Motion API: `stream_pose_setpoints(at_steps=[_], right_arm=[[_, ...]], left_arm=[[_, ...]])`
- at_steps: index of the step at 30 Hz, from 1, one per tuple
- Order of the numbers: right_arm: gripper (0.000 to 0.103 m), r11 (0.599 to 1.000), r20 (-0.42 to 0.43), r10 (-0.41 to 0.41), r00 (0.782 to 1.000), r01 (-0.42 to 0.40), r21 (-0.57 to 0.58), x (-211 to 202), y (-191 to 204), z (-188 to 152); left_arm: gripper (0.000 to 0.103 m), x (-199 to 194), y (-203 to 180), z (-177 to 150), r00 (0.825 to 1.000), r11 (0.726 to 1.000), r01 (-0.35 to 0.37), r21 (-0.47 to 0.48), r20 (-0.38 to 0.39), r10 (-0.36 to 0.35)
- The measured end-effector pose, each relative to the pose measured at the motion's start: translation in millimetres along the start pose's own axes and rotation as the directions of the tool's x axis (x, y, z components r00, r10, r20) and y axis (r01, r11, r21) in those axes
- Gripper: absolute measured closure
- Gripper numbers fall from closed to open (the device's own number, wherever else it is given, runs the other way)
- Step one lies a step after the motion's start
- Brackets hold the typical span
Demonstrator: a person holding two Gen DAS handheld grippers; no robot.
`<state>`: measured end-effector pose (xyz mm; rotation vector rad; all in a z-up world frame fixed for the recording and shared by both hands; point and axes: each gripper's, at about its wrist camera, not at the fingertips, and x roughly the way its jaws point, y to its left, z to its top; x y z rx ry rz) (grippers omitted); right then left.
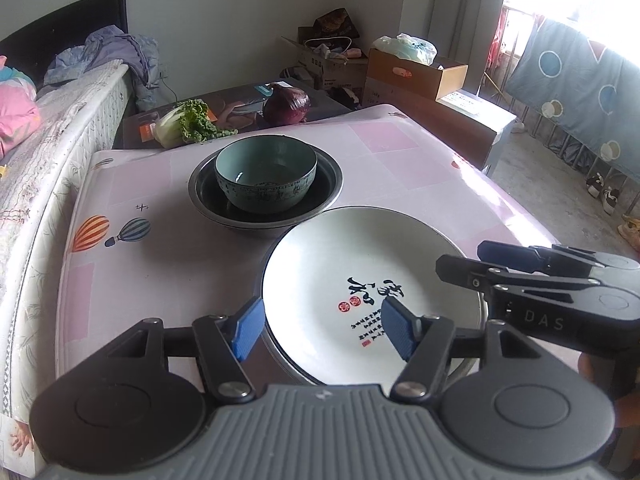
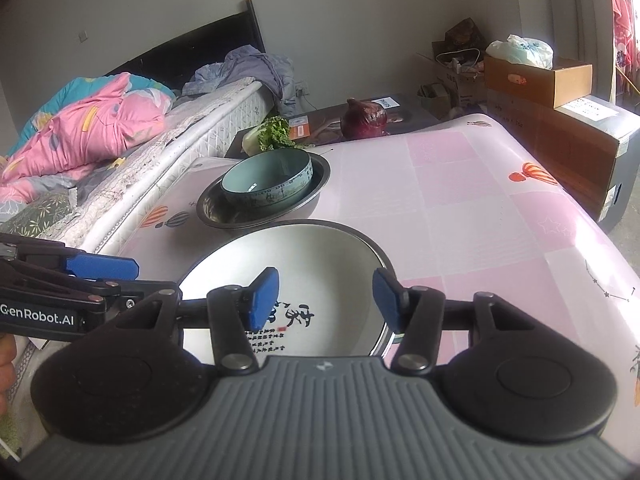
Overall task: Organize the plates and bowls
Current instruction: 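Lower the white plate onto the steel plates and open both tools, then move both tools to the rim of the steel basin holding the teal bowl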
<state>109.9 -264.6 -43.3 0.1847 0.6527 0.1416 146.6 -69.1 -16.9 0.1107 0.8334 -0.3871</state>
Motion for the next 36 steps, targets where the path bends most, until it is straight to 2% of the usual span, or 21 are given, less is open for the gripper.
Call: stream_pose_setpoints(at_steps=[6, 9, 11, 14, 27, 33, 36], right_arm=[[0.048, 1.0, -0.009, -0.007, 1.0, 0.008, 0.02, -9.5, -0.7, -6.5], [0.041, 1.0, -0.008, -0.013, 1.0, 0.013, 0.023, -16.3, -0.2, -9.4], [0.031, 1.0, -0.006, -0.016, 1.0, 0.017, 0.02, -19.9, 0.7, -10.6], [0.027, 1.0, -0.003, -0.019, 1.0, 0.019, 0.015, -25.1, 2.0, -13.3], [0.021, 0.998, -0.048, -0.033, 0.998, 0.035, 0.053, -23.6, 2.2, -15.8], [0.011, 0.998, -0.056, -0.046, 0.997, 0.048, 0.029, -26.2, 9.0, -11.4], [0.002, 0.998, -0.051, -0.05, 0.997, 0.051, 0.023, -28.9, 10.6, -9.6]], left_arm=[[0.034, -1.8, 3.4, -6.7, 1.0, 1.0, -0.012, -0.012, -0.017, 0.012], [0.031, -3.0, 4.6, -9.9, 1.0, 1.0, -0.019, -0.021, -0.023, 0.018], [0.03, -3.8, 5.3, -11.5, 0.999, 0.999, -0.027, -0.025, -0.03, 0.027], [0.027, -5.2, 7.4, -15.4, 0.999, 0.999, -0.037, -0.033, -0.037, 0.036], [0.021, -10.5, 22.7, -17.3, 0.994, 0.994, -0.09, -0.062, -0.072, 0.085], [0.017, -15.2, 27.4, -16.4, 0.991, 0.99, -0.114, -0.079, -0.076, 0.108], [0.017, -15.7, 29.5, -15.2, 0.99, 0.988, -0.123, -0.09, -0.084, 0.115]])
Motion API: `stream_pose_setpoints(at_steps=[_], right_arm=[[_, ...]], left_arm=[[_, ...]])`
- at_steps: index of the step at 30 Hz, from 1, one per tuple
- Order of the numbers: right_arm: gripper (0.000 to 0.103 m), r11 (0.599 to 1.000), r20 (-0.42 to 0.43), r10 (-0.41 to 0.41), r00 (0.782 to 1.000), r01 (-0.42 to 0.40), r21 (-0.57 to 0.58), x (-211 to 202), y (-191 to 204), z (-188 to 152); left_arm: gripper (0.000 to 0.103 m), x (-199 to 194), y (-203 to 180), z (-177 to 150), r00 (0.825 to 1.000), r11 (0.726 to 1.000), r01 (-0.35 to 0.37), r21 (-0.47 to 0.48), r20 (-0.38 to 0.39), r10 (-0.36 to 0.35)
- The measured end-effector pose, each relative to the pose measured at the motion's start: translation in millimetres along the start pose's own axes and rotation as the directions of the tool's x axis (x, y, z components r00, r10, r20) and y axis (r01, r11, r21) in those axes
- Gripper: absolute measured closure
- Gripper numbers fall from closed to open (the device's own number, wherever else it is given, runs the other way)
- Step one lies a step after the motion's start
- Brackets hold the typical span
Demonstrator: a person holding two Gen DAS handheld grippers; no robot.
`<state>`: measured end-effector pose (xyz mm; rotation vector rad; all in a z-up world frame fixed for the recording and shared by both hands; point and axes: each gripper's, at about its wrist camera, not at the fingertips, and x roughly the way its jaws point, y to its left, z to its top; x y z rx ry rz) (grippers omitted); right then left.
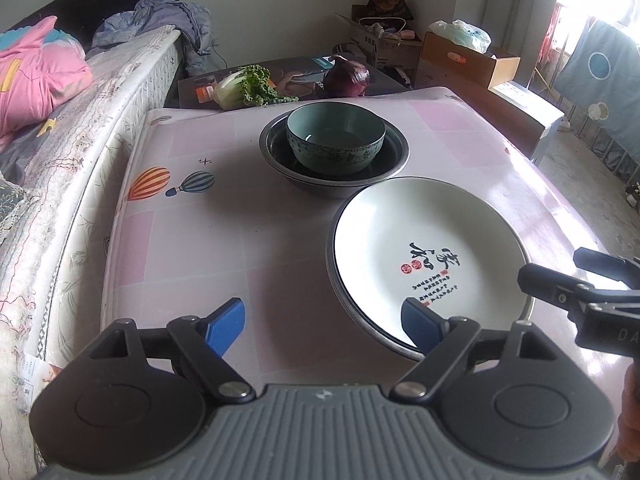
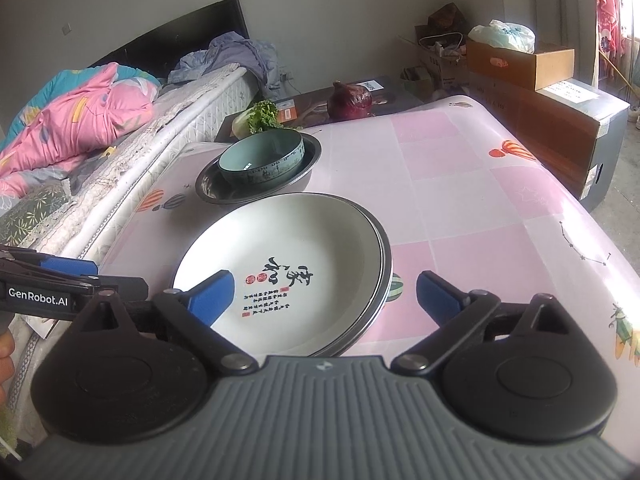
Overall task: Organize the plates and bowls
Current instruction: 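Move both tools to the rim of the steel basin holding the teal bowl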
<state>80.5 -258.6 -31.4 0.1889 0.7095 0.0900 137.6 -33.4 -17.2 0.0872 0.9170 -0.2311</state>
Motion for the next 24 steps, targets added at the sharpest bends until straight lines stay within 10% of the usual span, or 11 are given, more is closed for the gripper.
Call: stream_pose_setpoints(at_steps=[24], right_arm=[[0.001, 0.999, -0.005, 0.025, 1.0, -0.025, -0.033, 12.2, 11.1, 29.5]], left_arm=[[0.016, 9.9, 23.0, 15.1, 0.999, 0.997, -0.04, -0.065, -0.012, 0.039]])
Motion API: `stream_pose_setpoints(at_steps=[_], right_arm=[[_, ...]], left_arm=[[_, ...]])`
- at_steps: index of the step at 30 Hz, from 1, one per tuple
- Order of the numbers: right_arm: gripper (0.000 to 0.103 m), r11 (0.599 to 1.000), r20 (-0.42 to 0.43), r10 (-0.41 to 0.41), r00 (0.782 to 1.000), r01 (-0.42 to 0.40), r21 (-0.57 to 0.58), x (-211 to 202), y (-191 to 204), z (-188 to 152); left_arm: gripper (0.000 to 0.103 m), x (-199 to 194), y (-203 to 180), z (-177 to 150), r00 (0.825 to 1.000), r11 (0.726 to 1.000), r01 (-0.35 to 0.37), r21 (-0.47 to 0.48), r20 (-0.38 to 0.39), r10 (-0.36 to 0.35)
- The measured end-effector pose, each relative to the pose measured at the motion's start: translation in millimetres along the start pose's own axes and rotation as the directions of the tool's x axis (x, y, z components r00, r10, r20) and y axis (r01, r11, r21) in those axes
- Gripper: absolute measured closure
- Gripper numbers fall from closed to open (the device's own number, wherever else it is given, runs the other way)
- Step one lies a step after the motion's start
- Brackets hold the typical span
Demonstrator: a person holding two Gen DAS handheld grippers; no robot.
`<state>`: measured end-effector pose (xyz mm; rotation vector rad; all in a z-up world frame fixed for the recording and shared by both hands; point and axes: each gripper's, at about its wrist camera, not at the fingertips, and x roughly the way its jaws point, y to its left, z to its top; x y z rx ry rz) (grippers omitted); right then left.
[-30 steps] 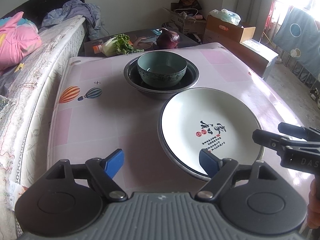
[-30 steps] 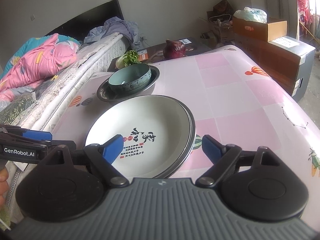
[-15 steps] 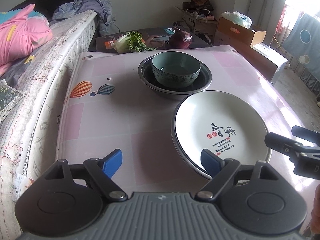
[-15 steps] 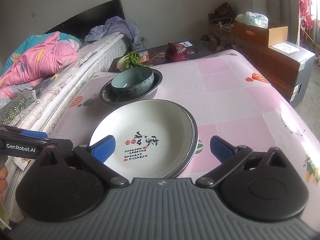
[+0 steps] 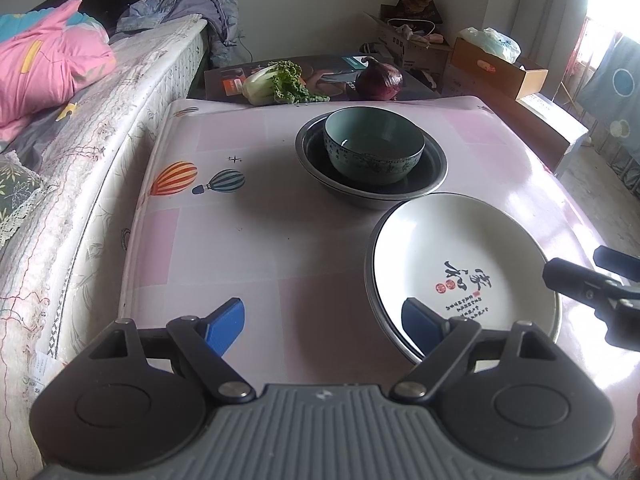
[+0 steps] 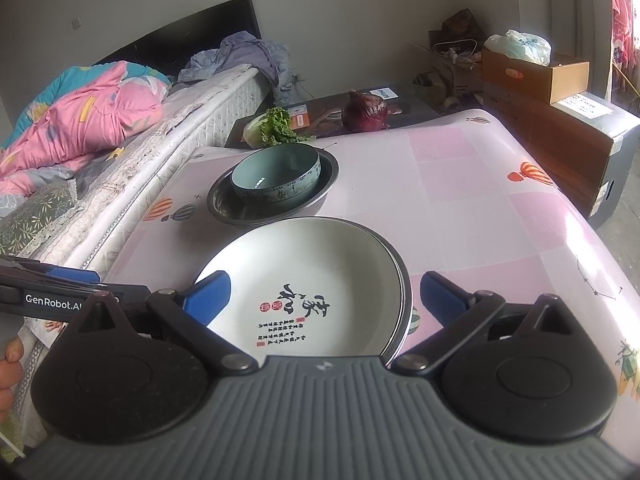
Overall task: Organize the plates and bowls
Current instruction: 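Move both tools to the rim of the steel basin holding the teal bowl, then close both tools on the steel basin rim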
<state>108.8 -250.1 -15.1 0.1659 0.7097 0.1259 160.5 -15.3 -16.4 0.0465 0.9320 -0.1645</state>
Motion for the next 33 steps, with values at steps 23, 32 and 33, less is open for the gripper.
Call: stream_pose_setpoints(at_steps=[23, 32, 33], right_arm=[[0.001, 0.999, -0.038, 0.031, 0.999, -0.03, 0.037, 52.9, -21.2, 61.7], [0.005, 0.995, -0.086, 0.074, 0.994, -0.068, 0.072, 99.7, -33.7, 108.2], [0.007, 0.994, -0.094, 0.084, 0.992, -0.077, 0.078, 108.0, -36.1, 113.4]], left_arm=[[0.016, 32.4, 44.8, 45.4, 0.994, 0.996, 0.023, -0.089, 0.113, -0.012], [0.031, 56.4, 64.4, 79.2, 0.982, 0.981, 0.124, -0.147, 0.157, -0.101], [0.032, 60.1, 64.7, 82.8, 0.981, 0.979, 0.135, -0.15, 0.157, -0.111]])
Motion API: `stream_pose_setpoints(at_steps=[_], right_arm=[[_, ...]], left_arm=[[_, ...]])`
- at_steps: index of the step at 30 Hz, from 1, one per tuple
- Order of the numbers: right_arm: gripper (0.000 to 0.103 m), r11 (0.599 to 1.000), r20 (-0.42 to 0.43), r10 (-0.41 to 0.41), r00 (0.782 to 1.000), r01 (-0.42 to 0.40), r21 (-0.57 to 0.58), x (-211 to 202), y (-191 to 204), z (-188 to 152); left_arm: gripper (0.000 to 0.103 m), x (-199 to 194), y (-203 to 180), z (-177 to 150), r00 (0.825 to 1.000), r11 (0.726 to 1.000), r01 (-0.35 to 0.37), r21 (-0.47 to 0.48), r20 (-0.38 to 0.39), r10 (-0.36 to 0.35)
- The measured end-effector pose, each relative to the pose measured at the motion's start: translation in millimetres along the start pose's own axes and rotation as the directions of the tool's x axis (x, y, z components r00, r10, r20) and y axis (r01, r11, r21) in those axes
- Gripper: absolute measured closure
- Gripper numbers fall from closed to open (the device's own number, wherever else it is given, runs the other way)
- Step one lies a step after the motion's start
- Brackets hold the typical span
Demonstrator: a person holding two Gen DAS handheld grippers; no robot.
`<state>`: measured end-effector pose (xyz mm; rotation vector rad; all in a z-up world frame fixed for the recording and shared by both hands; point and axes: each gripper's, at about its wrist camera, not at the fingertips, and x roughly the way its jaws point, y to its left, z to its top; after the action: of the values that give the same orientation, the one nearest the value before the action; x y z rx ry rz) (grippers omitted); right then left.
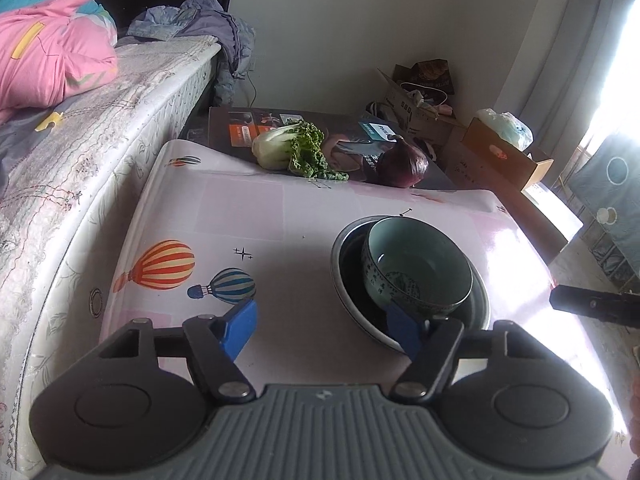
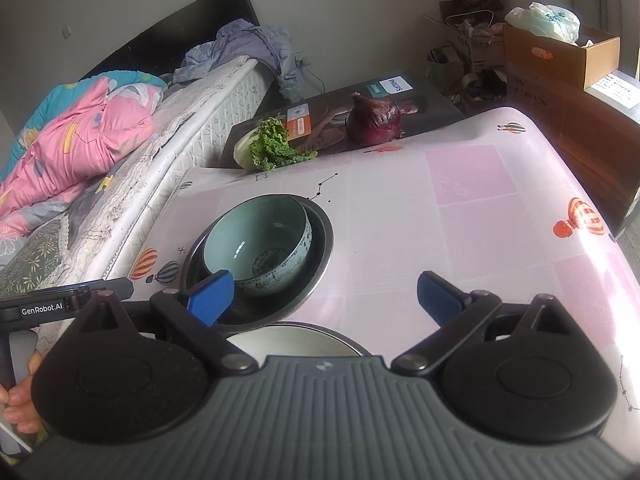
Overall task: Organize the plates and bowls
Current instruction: 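Close both tools on the steel basin rim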
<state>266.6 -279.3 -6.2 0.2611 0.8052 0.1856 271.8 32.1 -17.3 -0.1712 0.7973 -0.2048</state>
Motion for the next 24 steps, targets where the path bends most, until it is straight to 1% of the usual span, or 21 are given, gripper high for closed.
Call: stream_pose_setpoints(at_steps=[2, 3, 5, 6, 8, 9, 10, 11, 14, 16, 17, 20, 24], right_arm=[[0.015, 1.0, -0.024, 0.004, 1.0, -0.004, 0.017, 14.7, -4.6, 9.4], [0.017, 1.0, -0.038, 0.009, 0.999, -0.008, 0.024, 21.0, -6.3, 12.6], [0.027, 0.999, -0.074, 0.023, 0.997, -0.02, 0.049, 39.5, -11.5, 19.4], [0.029, 0.998, -0.093, 0.03, 0.995, -0.025, 0.059, 48.0, -13.4, 21.5], [0.042, 0.996, -0.129, 0.044, 0.991, -0.034, 0.079, 67.1, -16.4, 22.8], [0.044, 0.995, -0.144, 0.049, 0.988, -0.036, 0.089, 74.5, -18.0, 23.5], [0.049, 0.994, -0.156, 0.061, 0.986, -0.045, 0.099, 81.1, -19.5, 23.2], [0.053, 0.993, -0.165, 0.071, 0.984, -0.053, 0.108, 86.0, -20.9, 23.6], [0.058, 0.99, -0.186, 0.094, 0.978, -0.071, 0.124, 98.6, -23.4, 23.2], [0.062, 0.989, -0.196, 0.097, 0.976, -0.074, 0.125, 104.9, -23.0, 23.6], [0.066, 0.989, -0.2, 0.101, 0.974, -0.077, 0.125, 107.5, -23.0, 24.0], [0.072, 0.99, -0.219, 0.104, 0.97, -0.079, 0.12, 115.5, -23.2, 25.1], [0.076, 0.988, -0.242, 0.107, 0.964, -0.075, 0.137, 128.2, -26.9, 25.2]], left_arm=[[0.038, 11.0, -0.3, 5.9, 1.0, 1.0, 0.018, -0.013, -0.016, -0.018], [0.041, 15.9, -0.5, 8.1, 0.999, 1.0, 0.025, -0.017, -0.025, -0.025], [0.046, 26.7, -1.3, 10.8, 0.998, 0.999, 0.035, -0.025, -0.047, -0.037], [0.049, 30.9, -2.3, 11.5, 0.998, 0.999, 0.039, -0.023, -0.056, -0.04], [0.055, 39.8, -4.1, 11.9, 0.996, 0.999, 0.042, -0.02, -0.079, -0.044], [0.06, 43.5, -4.8, 12.0, 0.995, 0.999, 0.045, -0.019, -0.09, -0.047], [0.064, 47.1, -5.3, 12.0, 0.993, 0.999, 0.047, -0.019, -0.104, -0.048], [0.065, 50.9, -5.8, 11.6, 0.992, 0.999, 0.05, -0.021, -0.118, -0.052], [0.07, 58.7, -7.3, 10.7, 0.989, 0.999, 0.045, -0.016, -0.142, -0.046], [0.075, 62.7, -7.7, 9.8, 0.987, 0.999, 0.039, -0.015, -0.154, -0.041], [0.075, 64.5, -7.4, 9.7, 0.986, 0.999, 0.043, -0.017, -0.157, -0.045], [0.079, 69.3, -9.4, 11.3, 0.985, 0.999, 0.04, -0.017, -0.166, -0.043], [0.08, 76.5, -12.1, 13.7, 0.983, 1.0, 0.027, -0.009, -0.18, -0.028]])
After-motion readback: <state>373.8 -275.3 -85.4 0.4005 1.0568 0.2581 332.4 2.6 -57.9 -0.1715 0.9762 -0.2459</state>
